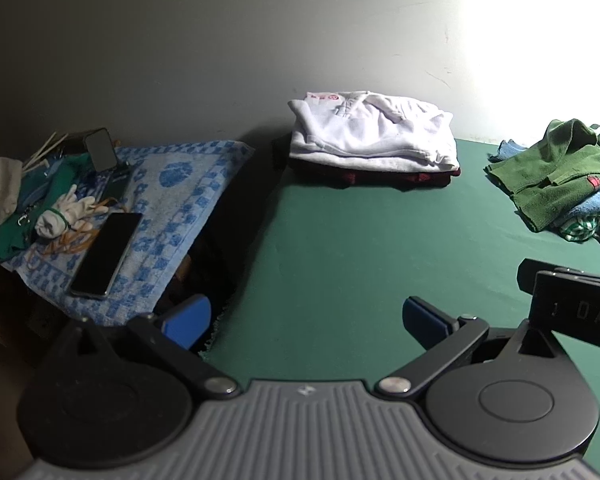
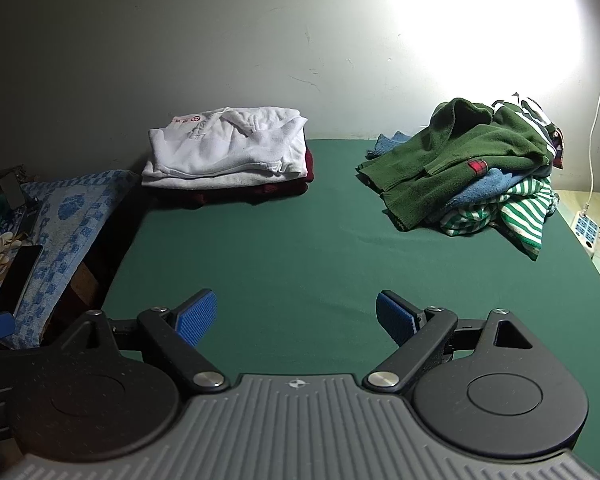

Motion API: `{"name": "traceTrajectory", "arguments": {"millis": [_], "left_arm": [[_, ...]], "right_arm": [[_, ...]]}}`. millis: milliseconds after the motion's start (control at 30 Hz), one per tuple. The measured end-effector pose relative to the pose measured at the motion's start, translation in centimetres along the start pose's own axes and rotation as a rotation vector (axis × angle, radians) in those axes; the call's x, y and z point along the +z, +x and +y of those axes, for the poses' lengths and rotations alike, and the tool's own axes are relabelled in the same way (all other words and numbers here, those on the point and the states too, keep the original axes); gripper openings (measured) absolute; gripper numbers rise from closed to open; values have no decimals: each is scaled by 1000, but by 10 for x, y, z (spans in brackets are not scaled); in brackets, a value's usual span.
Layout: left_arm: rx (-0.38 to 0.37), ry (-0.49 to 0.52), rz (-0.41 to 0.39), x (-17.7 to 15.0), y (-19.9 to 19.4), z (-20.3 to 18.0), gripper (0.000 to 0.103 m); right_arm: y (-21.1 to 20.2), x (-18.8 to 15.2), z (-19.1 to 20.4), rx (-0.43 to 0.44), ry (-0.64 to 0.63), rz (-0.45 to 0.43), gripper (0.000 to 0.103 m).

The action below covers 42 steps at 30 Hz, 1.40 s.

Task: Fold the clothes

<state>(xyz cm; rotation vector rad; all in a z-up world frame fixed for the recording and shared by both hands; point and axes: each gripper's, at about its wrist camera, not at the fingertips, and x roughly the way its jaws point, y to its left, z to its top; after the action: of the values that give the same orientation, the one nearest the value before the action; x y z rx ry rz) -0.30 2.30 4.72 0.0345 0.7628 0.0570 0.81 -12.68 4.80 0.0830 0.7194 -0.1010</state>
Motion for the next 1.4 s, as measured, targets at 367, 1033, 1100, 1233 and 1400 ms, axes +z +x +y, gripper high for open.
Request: {"name": "traceTrajectory", "arguments": {"millis": [367, 1033, 1100, 1233, 1400], "left_arm": [[9, 26, -1, 0, 3, -12, 103], [11, 46, 3, -3, 7, -21, 103], [11, 51, -1, -3, 7, -22, 103], [5, 52, -1, -3, 7, -23, 103], [3, 55, 1, -3, 9, -24, 103]], "right_arm": [[5, 0, -8, 2, 12, 13, 89], [9, 0, -14, 16, 4, 38, 89], [10, 0, -14, 16, 5, 40, 89], [12, 0, -14, 17, 8, 45, 89], [14, 0, -14, 17, 12, 51, 89]]}}
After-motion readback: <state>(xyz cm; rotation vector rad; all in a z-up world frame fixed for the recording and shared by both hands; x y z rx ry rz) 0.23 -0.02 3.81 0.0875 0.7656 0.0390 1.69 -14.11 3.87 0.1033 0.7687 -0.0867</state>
